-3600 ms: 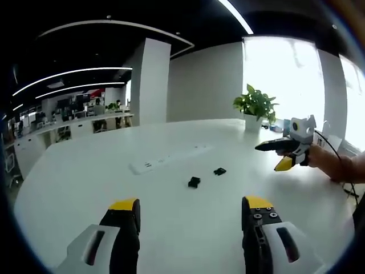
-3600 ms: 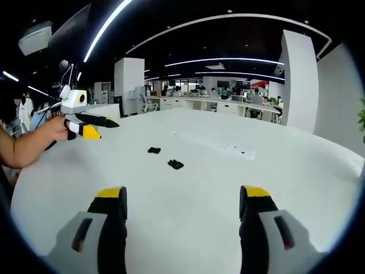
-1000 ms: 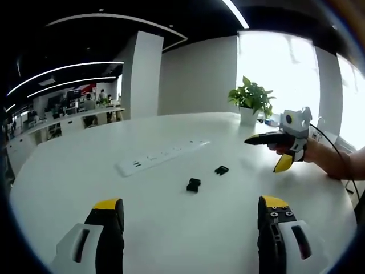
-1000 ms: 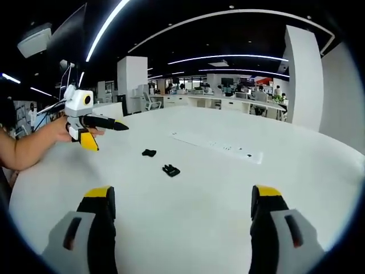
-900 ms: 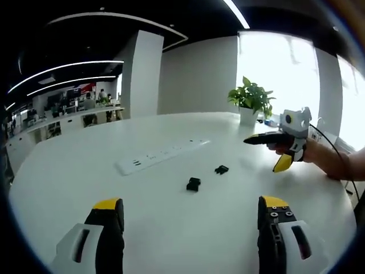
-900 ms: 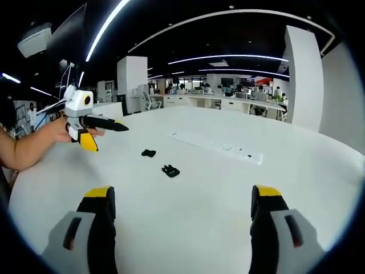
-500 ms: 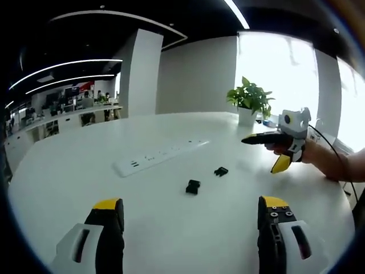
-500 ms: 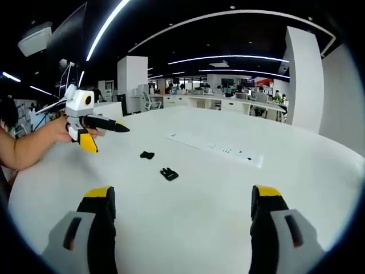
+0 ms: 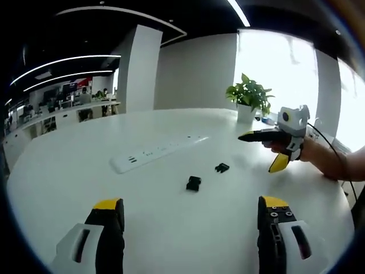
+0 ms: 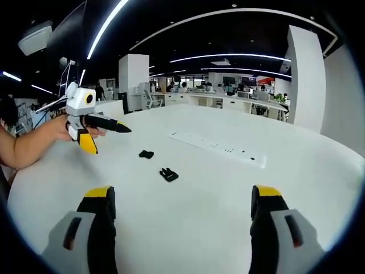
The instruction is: Snap the two parts of the plastic buckle together until the buckle closes and remains connected.
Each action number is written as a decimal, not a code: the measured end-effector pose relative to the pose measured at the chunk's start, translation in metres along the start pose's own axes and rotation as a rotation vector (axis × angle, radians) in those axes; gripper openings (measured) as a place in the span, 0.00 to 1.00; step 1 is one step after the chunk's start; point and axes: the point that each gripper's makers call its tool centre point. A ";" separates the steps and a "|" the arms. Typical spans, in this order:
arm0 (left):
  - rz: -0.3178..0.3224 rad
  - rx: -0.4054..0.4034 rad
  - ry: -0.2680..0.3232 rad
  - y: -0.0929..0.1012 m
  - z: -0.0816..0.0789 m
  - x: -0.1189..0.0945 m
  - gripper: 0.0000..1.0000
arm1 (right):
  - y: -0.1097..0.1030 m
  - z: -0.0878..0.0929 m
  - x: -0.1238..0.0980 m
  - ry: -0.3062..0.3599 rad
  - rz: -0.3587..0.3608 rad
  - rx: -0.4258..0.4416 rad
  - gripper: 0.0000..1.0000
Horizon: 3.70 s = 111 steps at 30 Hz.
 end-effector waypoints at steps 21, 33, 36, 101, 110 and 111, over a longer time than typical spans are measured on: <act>0.002 -0.007 -0.005 -0.008 -0.001 0.003 0.98 | 0.005 0.001 0.005 -0.006 0.001 0.009 0.99; 0.031 0.007 -0.009 -0.002 -0.010 0.007 0.95 | 0.007 -0.006 0.010 -0.001 -0.003 0.002 0.99; 0.025 0.017 -0.018 -0.003 -0.009 0.009 0.95 | 0.008 -0.006 0.011 -0.002 -0.003 0.002 0.99; 0.136 0.155 -0.020 -0.013 -0.032 0.041 0.70 | 0.011 -0.024 0.048 0.021 -0.158 -0.090 0.90; 0.147 0.174 -0.029 -0.012 -0.026 0.046 0.67 | 0.013 -0.021 0.052 0.033 -0.162 -0.149 0.81; 0.148 0.178 -0.026 -0.011 -0.027 0.047 0.66 | 0.012 -0.021 0.053 0.032 -0.166 -0.152 0.81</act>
Point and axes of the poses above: the point that each gripper's makers call its tool centre point, and the gripper's own axes: x roughly forward along the fingers, y roughly to its right, z roughly out of its underside
